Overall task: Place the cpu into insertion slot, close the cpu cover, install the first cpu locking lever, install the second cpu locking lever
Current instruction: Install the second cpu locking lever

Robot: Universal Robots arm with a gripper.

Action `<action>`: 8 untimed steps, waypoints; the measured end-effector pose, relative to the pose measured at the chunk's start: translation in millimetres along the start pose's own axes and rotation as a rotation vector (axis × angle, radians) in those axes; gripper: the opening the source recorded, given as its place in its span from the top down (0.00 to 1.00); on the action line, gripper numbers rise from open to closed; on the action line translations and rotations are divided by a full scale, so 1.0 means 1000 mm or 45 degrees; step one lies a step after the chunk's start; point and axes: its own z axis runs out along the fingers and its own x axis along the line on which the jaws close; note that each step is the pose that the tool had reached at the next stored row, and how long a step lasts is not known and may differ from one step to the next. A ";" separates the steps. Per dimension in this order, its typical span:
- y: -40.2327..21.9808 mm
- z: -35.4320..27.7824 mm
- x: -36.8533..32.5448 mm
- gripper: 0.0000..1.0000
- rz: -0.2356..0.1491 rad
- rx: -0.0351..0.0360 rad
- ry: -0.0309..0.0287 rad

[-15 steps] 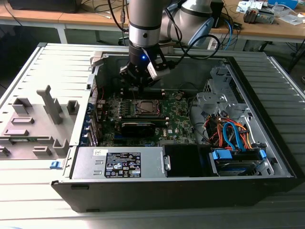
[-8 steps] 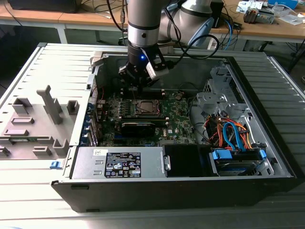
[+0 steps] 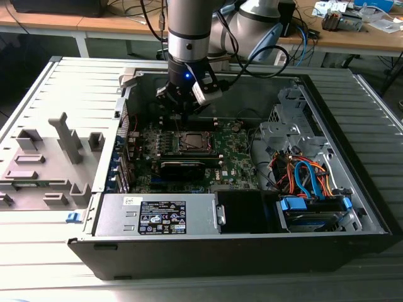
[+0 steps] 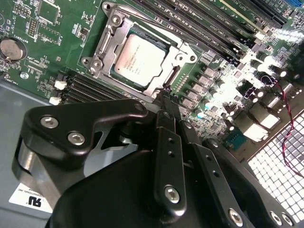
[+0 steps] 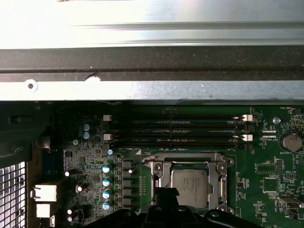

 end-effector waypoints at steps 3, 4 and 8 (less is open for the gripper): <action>0.0000 0.0000 0.0006 0.89 0.000 0.0000 -0.0001; 0.0000 0.0000 0.0008 0.89 0.000 0.0001 0.0001; 0.0000 0.0000 0.0016 0.89 0.000 0.0000 0.0000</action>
